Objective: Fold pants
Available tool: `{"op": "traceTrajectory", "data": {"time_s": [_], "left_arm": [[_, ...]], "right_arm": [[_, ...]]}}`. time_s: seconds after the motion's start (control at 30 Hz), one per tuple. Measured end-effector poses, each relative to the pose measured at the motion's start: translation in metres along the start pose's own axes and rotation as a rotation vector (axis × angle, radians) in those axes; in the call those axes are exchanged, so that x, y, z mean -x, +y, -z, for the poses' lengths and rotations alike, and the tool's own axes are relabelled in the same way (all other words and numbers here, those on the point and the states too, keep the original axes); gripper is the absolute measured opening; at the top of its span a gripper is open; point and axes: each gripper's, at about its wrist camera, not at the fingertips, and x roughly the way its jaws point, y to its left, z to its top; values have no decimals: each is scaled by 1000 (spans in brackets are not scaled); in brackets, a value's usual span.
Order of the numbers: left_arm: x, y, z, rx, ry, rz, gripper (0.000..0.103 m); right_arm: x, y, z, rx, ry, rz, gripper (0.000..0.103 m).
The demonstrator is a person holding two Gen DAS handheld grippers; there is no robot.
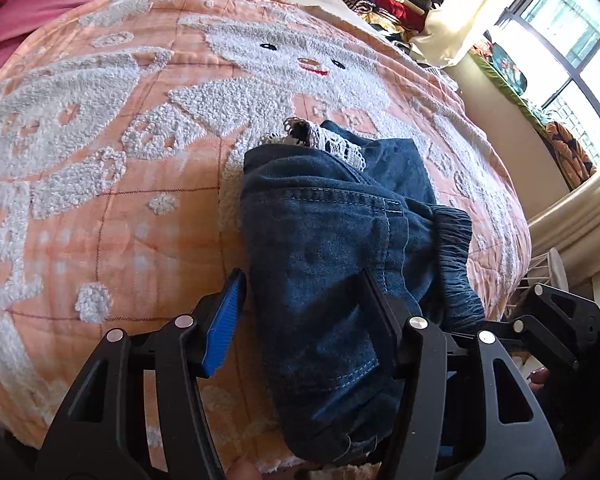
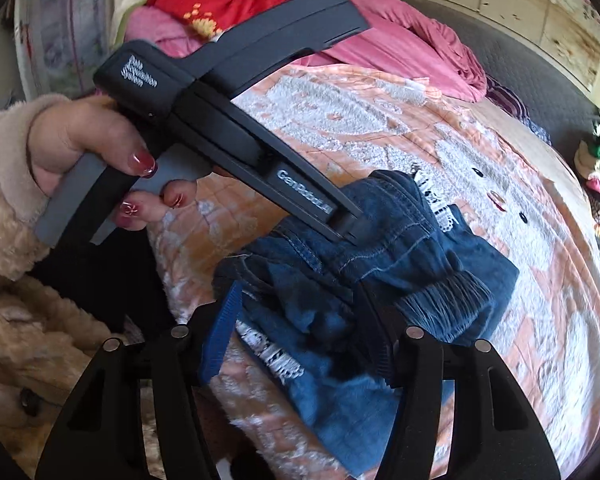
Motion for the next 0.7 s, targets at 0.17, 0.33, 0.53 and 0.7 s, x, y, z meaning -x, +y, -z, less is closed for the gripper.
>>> {"op": "traceTrajectory", "data": {"time_s": [0.17,0.33,0.53,0.7], "left_arm": [[-7,-1,0,-2,1,-21,49],[-9,-4,0,-12,-9,-26,49],[-2,-7,2,-6,-45,-40,49],[8,-12,2,-18,-75,-56,49]], "right_arm": [[-11,-10,13,-38,42,-93,11],[-3,-12,36,-61,48,-130,11],[-7,-13,45,-146,38,-138,13],[12,-17,48,-231,-5,-125,17]]}}
